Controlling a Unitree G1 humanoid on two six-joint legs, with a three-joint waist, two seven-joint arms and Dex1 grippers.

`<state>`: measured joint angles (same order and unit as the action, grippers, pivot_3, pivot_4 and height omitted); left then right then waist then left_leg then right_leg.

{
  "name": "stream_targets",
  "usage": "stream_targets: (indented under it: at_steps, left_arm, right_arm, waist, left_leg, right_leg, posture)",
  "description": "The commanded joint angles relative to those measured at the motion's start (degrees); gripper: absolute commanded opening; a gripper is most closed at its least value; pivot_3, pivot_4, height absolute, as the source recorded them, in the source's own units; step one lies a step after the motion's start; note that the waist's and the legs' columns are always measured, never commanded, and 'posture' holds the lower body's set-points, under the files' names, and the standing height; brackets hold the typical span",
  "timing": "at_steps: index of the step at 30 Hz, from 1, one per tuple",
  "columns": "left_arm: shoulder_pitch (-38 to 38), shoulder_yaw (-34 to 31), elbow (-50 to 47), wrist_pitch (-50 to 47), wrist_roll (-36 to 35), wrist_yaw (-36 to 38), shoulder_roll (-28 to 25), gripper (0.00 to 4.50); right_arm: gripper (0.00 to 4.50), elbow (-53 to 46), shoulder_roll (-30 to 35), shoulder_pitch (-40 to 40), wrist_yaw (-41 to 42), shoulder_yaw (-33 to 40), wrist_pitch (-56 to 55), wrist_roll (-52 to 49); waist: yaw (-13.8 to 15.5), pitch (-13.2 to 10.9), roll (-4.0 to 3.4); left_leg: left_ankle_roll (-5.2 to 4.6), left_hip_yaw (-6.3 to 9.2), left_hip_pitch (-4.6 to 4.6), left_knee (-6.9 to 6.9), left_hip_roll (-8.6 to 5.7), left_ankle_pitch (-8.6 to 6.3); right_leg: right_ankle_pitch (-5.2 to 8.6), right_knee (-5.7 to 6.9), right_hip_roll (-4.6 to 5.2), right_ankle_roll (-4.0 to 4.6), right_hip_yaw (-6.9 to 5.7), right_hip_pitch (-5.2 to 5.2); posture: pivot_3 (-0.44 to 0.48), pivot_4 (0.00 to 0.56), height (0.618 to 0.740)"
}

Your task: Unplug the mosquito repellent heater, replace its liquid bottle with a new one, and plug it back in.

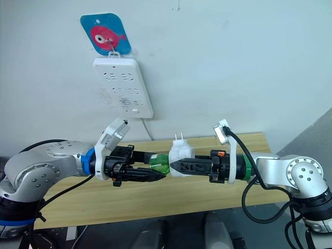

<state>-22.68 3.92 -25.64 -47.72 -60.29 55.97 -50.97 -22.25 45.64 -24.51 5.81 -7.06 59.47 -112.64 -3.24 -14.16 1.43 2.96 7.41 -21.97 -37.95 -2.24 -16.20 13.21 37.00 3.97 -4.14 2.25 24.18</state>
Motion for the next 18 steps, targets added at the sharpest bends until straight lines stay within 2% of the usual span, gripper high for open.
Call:
stream_targets:
  at_steps: [1,5,8,11,13,18]
  left_arm:
    - [2.3,-1.1,-2.5,6.5,6.9,1.5,0.9,3.21]
    - [8.0,-0.2,-2.7,24.0,21.1,5.2,3.1,4.43]
    - [10.8,-0.3,0.3,39.5,31.1,6.0,6.9,4.47]
    - [12.7,-1.6,2.8,53.7,36.2,6.7,11.8,4.47]
    - [13.7,-2.0,3.5,59.2,37.6,6.8,13.6,4.47]
    - [14.6,-1.6,4.5,65.0,39.3,6.0,15.7,4.47]
  right_arm:
    - [3.02,-1.9,0.4,-0.1,-0.4,0.4,-0.3,-0.4]
    - [3.02,-2.1,0.2,0.2,-0.6,0.6,-0.4,-0.4]
    - [3.02,-2.3,0.1,0.2,-0.6,0.6,-0.5,-0.4]
    - [3.02,-2.3,0.0,0.2,-0.7,0.6,-0.6,-0.4]
    - [3.02,-2.3,-0.1,0.2,-0.7,0.6,-0.6,-0.4]
    - [3.02,-2.3,-0.4,0.1,-0.9,0.5,-0.7,-0.4]
  waist:
    - [0.0,0.0,0.00]
    - [0.1,0.0,-0.01]
    - [0.4,0.0,-0.01]
    - [0.9,0.0,-0.01]
    - [1.2,0.0,-0.01]
    - [1.4,0.0,-0.01]
  left_leg:
    - [0.00,0.00,0.00,0.00,0.00,0.00]
    - [0.00,-0.06,0.00,0.01,0.00,0.00]
    - [0.00,-0.08,-0.02,0.00,0.00,0.00]
    - [0.00,-0.10,-0.02,-0.01,0.00,0.00]
    - [0.00,-0.12,-0.03,-0.02,-0.01,0.00]
    - [0.00,-0.08,-0.04,-0.02,0.00,0.00]
  right_leg:
    - [0.00,-0.01,0.00,0.00,0.01,0.00]
    - [0.00,-0.01,0.00,0.01,0.06,0.01]
    - [-0.01,-0.06,0.03,0.01,0.07,0.01]
    - [-0.01,-0.07,0.06,0.02,0.09,0.00]
    - [-0.01,-0.09,0.08,0.02,0.10,0.00]
    - [-0.01,-0.08,0.08,0.01,0.08,0.00]
  posture:
    - [-0.040,0.218,0.740]
    - [-0.040,0.219,0.740]
    - [-0.039,0.219,0.740]
    - [-0.039,0.218,0.740]
    - [-0.039,0.218,0.740]
    - [-0.040,0.220,0.740]
